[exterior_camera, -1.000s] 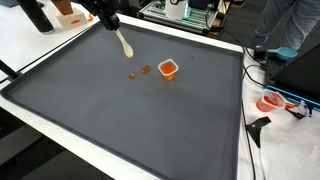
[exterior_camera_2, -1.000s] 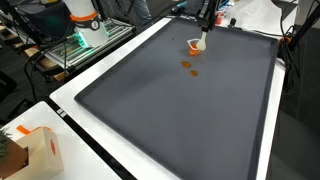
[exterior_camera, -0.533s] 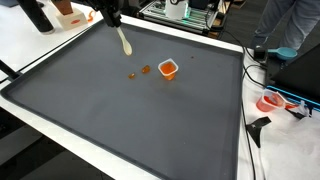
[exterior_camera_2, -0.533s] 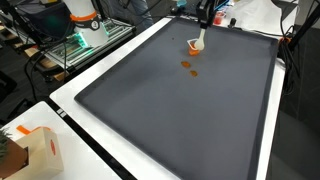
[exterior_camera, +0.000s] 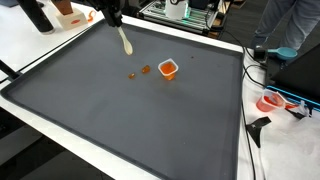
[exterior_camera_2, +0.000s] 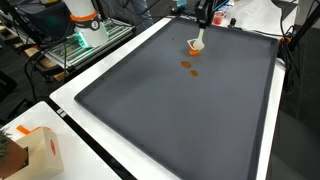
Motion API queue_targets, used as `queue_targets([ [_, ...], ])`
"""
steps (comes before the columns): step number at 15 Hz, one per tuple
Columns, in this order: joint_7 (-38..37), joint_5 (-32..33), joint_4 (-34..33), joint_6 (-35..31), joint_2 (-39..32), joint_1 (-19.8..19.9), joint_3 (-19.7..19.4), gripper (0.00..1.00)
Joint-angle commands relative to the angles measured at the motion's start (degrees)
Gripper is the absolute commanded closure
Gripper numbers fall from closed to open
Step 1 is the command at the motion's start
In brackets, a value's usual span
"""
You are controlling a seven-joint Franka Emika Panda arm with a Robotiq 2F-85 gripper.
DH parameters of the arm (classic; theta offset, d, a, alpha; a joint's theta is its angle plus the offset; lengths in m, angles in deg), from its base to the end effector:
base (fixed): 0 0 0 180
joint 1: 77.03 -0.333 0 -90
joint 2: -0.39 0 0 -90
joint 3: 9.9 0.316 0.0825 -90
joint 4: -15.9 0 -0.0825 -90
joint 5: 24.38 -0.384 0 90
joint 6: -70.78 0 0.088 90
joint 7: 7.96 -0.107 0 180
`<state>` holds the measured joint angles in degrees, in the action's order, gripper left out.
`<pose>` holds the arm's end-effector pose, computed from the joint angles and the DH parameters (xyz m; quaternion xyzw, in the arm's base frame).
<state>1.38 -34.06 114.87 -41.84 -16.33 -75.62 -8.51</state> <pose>0.6343 0.0095 0.4092 -0.9953 -0.0461 0.0201 0.0824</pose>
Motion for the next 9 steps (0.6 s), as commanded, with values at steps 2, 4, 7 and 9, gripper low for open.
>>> queue_targets([
  [2,0.98,-4.85,1.48,0.93,0.84,0.54,1.35,0.97],
  [4,0.74,-7.92,2.66,1.16,1.29,0.55,1.91,0.97],
  [7,0.09,-12.53,5.22,-0.27,1.53,0.65,2.25,0.97],
  [9,0.19,-14.92,6.91,-0.51,1.33,0.66,2.27,0.97],
])
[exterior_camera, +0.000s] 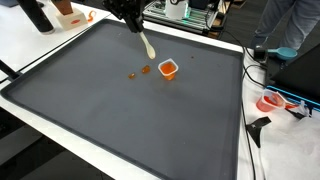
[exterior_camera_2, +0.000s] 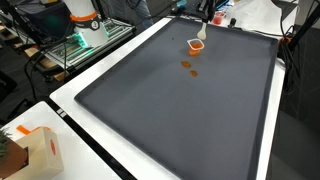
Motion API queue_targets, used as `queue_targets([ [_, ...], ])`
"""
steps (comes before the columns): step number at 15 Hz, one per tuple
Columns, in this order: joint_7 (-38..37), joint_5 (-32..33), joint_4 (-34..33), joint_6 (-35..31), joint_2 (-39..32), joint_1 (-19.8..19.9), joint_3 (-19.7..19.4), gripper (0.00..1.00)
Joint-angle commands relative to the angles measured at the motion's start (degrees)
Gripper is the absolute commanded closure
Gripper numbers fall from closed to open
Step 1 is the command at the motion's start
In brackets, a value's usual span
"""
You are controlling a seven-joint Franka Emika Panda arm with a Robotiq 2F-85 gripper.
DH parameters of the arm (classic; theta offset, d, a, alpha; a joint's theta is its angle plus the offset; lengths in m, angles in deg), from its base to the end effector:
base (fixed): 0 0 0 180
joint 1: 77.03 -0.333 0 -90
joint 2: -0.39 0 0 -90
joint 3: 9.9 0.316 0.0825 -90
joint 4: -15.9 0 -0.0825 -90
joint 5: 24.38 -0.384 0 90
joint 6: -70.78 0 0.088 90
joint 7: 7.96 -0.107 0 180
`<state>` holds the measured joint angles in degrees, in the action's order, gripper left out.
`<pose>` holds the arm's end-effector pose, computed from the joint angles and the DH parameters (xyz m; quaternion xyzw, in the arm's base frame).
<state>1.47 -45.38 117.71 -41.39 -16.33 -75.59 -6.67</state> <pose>0.6235 0.0407 0.3894 -0.9833 -0.0175 0.0431 0.1760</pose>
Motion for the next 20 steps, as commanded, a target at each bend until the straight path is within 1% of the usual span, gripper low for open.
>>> queue_targets([
  [1,-0.18,-4.76,4.86,-1.07,1.28,0.63,0.4,0.97],
  [7,-1.67,-10.07,8.96,-3.72,0.75,0.52,0.18,0.97],
  [13,-3.38,-11.73,11.29,-7.79,-0.21,0.4,0.12,0.97],
  [16,-4.24,-12.62,11.68,-8.74,-0.65,0.32,0.22,0.97],
  [20,-6.61,-12.15,12.71,-11.02,-0.57,-0.19,0.02,0.97],
])
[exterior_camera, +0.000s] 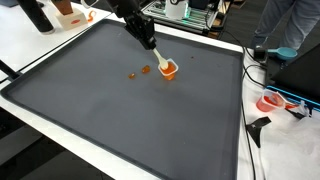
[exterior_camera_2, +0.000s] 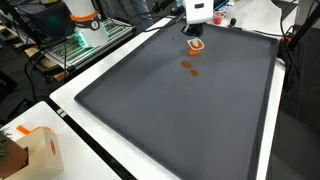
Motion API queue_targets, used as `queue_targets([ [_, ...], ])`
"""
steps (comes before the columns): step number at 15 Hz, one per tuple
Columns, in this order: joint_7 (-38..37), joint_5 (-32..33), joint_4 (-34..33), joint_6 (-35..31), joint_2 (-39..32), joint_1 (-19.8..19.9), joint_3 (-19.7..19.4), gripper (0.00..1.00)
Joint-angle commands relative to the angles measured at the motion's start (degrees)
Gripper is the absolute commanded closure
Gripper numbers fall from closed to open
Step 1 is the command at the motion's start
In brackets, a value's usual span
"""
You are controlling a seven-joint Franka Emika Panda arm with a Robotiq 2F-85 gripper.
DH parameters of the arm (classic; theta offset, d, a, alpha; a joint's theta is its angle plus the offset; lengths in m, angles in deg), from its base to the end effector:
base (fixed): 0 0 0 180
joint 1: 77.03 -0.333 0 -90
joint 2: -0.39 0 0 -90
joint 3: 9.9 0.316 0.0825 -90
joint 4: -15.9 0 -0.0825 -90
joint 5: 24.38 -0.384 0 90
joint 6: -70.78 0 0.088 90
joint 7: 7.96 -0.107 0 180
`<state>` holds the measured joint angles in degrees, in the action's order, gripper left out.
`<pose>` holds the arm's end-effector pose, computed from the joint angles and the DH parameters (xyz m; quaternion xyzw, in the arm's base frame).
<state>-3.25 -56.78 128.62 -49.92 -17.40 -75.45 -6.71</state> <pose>0.5931 0.0408 0.3078 -0.9621 0.1101 0.0766 0.2373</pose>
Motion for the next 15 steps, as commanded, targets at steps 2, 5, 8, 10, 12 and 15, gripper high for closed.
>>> queue_targets([
  [2,-2.66,-0.97,2.23,-3.5,0.51,-0.41,0.19,0.97],
  [5,-2.78,-1.68,2.43,-3.77,0.43,-0.22,0.48,0.97],
  [8,-1.73,-3.5,2.48,-3.27,0.05,0.16,0.78,0.97],
  [10,-1.12,-4.76,2.6,-3.37,-0.03,0.2,0.81,0.97],
  [12,-0.56,-5.74,2.72,-3.65,-0.11,0.18,0.8,0.97],
  [15,-0.18,-6.17,2.83,-4.28,-0.51,0.01,0.65,0.97],
])
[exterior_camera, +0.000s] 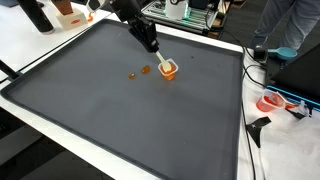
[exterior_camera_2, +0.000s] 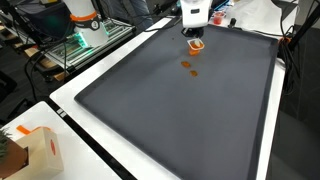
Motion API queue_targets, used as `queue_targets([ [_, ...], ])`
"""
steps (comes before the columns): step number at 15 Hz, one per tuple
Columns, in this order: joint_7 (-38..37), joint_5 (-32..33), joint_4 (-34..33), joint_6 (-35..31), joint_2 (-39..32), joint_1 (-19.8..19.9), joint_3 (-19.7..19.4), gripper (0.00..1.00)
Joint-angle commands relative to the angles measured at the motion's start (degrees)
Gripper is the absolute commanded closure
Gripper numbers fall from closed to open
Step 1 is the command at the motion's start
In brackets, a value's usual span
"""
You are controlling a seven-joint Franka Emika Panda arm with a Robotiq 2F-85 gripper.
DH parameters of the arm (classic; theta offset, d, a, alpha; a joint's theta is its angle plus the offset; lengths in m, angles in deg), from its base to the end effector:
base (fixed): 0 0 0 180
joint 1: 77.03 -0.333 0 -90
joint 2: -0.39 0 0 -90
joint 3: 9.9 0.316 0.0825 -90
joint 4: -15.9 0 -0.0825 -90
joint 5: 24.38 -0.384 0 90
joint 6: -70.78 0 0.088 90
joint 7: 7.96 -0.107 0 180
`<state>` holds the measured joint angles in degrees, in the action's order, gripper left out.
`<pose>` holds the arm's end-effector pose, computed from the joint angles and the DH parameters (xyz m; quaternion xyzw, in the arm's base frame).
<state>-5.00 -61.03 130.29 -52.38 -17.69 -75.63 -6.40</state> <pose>0.5893 0.0453 0.2964 -0.9511 0.1515 0.0763 0.2581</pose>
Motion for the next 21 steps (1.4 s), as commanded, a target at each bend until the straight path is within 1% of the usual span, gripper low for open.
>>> queue_targets([
  [1,1.92,-1.87,1.15,-2.17,-0.48,0.17,0.34,0.97],
  [7,3.67,-2.36,0.97,-2.73,-1.44,0.43,0.77,0.97],
  [17,16.17,-5.63,0.28,-0.99,-3.27,2.15,1.24,0.97],
  [21,22.01,-8.43,0.1,-0.1,-3.85,3.49,1.52,0.97],
])
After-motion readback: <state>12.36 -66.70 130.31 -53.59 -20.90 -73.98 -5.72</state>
